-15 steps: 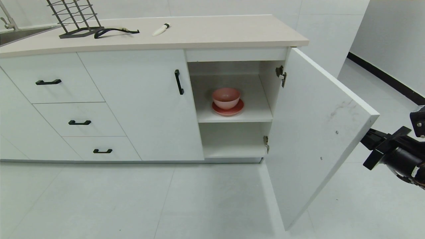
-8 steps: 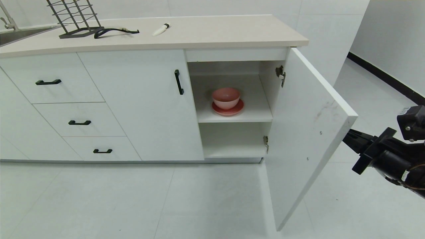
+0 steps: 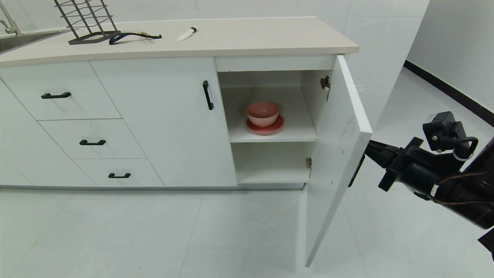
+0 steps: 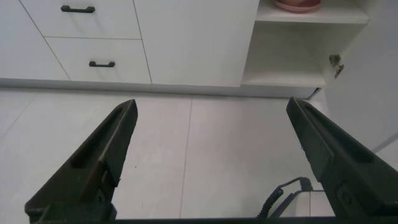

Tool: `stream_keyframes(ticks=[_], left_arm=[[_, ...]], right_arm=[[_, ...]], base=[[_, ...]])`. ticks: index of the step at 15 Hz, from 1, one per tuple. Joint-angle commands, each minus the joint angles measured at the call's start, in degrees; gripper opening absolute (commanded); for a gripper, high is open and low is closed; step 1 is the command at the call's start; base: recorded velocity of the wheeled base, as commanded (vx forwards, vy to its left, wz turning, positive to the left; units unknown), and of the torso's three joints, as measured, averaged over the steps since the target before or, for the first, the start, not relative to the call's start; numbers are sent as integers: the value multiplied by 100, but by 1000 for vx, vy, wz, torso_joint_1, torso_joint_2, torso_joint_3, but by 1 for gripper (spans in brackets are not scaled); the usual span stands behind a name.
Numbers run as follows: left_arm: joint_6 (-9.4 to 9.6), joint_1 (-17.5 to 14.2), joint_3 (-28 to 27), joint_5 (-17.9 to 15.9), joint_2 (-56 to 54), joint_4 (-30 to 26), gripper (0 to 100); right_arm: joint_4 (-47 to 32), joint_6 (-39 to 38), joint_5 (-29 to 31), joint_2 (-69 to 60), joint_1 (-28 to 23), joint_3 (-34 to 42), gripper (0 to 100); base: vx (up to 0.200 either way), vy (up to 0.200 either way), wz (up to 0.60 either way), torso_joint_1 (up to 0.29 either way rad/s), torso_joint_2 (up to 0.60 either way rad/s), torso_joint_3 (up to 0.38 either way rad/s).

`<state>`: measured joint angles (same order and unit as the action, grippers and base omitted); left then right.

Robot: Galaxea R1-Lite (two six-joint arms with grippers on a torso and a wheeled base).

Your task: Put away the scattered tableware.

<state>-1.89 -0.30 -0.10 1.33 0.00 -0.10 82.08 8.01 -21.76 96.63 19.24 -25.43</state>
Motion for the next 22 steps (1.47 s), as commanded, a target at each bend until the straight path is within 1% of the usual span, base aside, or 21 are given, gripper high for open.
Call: stream_keyframes(ticks=[1, 5, 9, 14, 18, 22], left_arm=[[-4, -5, 1, -1, 0, 1, 100], [-4, -5, 1, -1, 0, 1, 100], [-4, -5, 1, -1, 0, 1, 100], [-4, -5, 1, 8, 0, 1, 100], [-13, -5, 1, -1, 0, 1, 100], [-13, -5, 10, 8, 0, 1, 100]], right_arm=[[27, -1, -4, 207, 133, -234, 0], [36, -1, -4, 338, 379, -384, 0], [54, 8, -4, 488, 493, -524, 0], [89, 16, -4, 822, 757, -911, 0], [107, 34, -4, 1042, 1082, -1166, 0], [124, 52, -12, 1332, 1135, -1535, 0]], base=[[0, 0, 0, 0, 0, 0], [0, 0, 0, 0, 0, 0], [0, 0, 0, 0, 0, 0], [0, 0, 0, 0, 0, 0], [0, 0, 0, 0, 0, 0], [0, 0, 0, 0, 0, 0]])
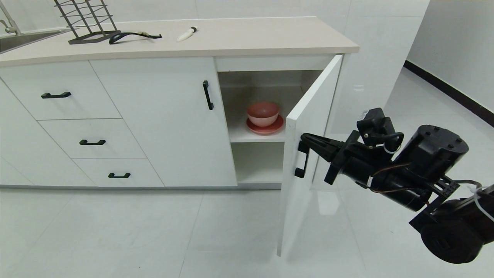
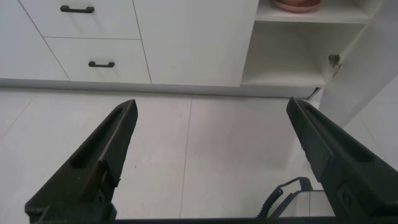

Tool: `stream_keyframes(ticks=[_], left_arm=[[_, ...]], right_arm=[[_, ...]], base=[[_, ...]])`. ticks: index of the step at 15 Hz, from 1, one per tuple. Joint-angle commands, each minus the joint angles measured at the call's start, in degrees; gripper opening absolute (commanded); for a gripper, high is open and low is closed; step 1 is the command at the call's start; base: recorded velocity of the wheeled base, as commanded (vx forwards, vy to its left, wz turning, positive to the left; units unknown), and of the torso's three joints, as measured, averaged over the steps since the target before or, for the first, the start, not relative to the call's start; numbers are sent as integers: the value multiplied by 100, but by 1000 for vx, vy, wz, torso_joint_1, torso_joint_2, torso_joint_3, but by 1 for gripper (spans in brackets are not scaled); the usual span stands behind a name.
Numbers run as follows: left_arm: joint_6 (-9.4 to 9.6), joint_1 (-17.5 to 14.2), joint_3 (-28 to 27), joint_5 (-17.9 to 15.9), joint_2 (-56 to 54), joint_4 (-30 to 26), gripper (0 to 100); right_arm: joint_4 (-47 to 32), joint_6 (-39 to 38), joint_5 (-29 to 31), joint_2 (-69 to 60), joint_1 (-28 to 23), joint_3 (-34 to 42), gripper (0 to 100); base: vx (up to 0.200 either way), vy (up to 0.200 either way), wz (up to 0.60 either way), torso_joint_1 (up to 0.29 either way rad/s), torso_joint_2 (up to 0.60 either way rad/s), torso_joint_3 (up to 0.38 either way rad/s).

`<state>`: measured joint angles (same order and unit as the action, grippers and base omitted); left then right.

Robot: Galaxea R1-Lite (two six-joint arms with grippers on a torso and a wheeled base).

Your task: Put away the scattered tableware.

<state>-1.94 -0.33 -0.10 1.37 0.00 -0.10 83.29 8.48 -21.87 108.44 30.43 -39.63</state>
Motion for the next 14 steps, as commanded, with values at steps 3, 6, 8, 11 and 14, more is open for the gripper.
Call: stream_keyframes(ticks=[3, 6, 8, 11, 14], left_arm=[[-26, -2, 1, 30, 0, 1, 100], [-70, -2, 1, 83, 0, 1, 100], [-70, -2, 1, 83, 0, 1, 100], [-79, -2, 1, 92, 0, 1, 100], [-79, -2, 1, 92, 0, 1, 100]], right_arm=[[12, 4, -1, 398, 16, -458, 0], [30, 4, -1, 503, 25, -581, 0], [30, 4, -1, 617, 130, -792, 0], [39, 4, -1, 784, 297, -1117, 0], [74, 4, -1, 934, 306, -1310, 0]], base=[[0, 0, 0, 0, 0, 0], [0, 0, 0, 0, 0, 0], [0, 0, 0, 0, 0, 0], [0, 0, 0, 0, 0, 0], [0, 0, 0, 0, 0, 0]])
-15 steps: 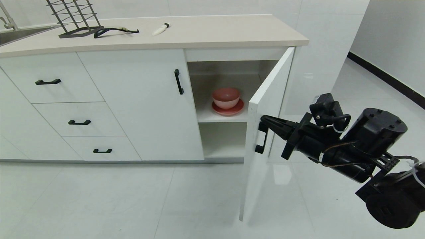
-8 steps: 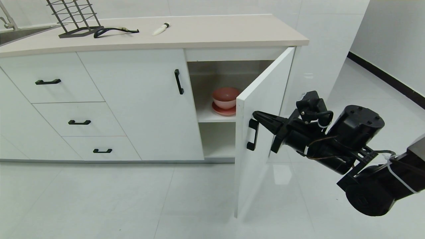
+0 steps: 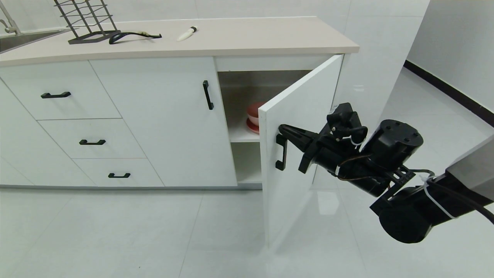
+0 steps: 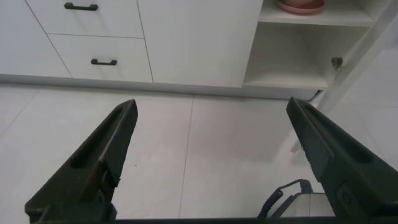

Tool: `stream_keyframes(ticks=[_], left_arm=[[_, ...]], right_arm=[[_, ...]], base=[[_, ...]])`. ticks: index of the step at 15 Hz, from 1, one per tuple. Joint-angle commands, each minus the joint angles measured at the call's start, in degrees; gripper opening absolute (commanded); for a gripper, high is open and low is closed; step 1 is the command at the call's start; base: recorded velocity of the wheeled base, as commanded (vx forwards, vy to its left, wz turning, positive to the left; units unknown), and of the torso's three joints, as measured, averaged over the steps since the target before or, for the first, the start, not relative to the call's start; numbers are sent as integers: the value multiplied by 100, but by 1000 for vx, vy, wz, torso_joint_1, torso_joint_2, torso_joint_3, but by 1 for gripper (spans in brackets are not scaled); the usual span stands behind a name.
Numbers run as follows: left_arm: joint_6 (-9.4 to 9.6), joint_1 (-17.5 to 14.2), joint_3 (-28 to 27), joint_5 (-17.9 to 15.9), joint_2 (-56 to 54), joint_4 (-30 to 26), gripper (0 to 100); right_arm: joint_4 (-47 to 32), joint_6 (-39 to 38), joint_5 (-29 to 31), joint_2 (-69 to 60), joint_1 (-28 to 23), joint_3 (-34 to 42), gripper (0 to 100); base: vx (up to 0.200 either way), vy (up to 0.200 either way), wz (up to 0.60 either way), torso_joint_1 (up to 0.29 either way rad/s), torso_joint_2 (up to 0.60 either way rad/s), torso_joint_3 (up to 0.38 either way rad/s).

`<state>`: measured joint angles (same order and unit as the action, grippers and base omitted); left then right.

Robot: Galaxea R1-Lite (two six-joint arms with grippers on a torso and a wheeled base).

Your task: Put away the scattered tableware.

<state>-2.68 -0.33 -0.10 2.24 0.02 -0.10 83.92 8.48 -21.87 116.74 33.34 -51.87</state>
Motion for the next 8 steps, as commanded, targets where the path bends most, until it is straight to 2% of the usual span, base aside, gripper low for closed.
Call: stream_keyframes(ticks=[1, 8], left_arm=[[-4, -2, 1, 4, -2, 1, 100], [-4, -2, 1, 4, -2, 1, 100]], right_arm=[[10, 13, -1, 148, 15, -148, 0], [10, 66, -1, 517, 41, -825, 0]], base=[[0, 0, 0, 0, 0, 0], [0, 0, 0, 0, 0, 0]])
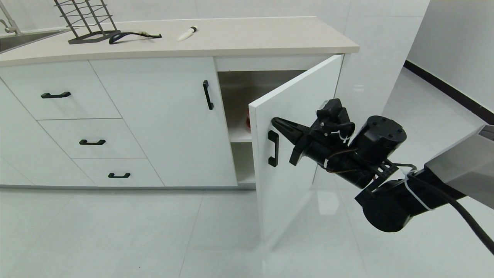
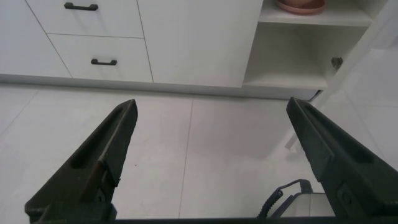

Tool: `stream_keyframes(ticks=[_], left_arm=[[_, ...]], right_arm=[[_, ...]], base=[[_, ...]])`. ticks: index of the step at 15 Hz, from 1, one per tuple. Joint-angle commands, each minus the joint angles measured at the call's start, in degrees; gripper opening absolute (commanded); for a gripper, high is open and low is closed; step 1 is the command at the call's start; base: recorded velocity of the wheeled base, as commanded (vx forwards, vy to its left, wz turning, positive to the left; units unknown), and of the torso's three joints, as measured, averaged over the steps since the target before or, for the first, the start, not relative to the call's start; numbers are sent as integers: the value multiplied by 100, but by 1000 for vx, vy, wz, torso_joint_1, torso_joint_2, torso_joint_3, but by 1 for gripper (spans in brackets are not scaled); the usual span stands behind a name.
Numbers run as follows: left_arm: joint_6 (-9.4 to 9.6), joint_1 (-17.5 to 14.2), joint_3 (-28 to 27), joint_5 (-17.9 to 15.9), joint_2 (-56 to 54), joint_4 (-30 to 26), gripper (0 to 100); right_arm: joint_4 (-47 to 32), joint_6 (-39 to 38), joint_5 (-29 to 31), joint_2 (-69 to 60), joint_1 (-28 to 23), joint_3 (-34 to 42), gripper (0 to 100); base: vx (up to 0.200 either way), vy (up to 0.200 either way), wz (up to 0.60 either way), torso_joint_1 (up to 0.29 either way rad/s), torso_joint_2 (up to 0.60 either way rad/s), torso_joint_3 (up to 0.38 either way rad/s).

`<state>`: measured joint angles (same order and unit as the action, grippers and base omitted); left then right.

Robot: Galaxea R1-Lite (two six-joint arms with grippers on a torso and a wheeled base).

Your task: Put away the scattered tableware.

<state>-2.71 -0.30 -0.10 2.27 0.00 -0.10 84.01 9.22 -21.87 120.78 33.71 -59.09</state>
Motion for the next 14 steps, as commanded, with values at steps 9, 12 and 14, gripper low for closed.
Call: stream_keyframes(ticks=[9, 12, 14], left_arm=[[-2, -5, 1, 2, 0, 1, 100], [-2, -5, 1, 2, 0, 1, 100], [-2, -5, 1, 2, 0, 1, 100]], right_arm=[[2, 1, -1, 622, 4, -903, 0], [2, 1, -1, 762, 4, -1114, 0], [2, 1, -1, 762, -4, -1105, 0]], base=[[0, 0, 0, 0, 0, 0], [0, 0, 0, 0, 0, 0], [0, 0, 0, 0, 0, 0]])
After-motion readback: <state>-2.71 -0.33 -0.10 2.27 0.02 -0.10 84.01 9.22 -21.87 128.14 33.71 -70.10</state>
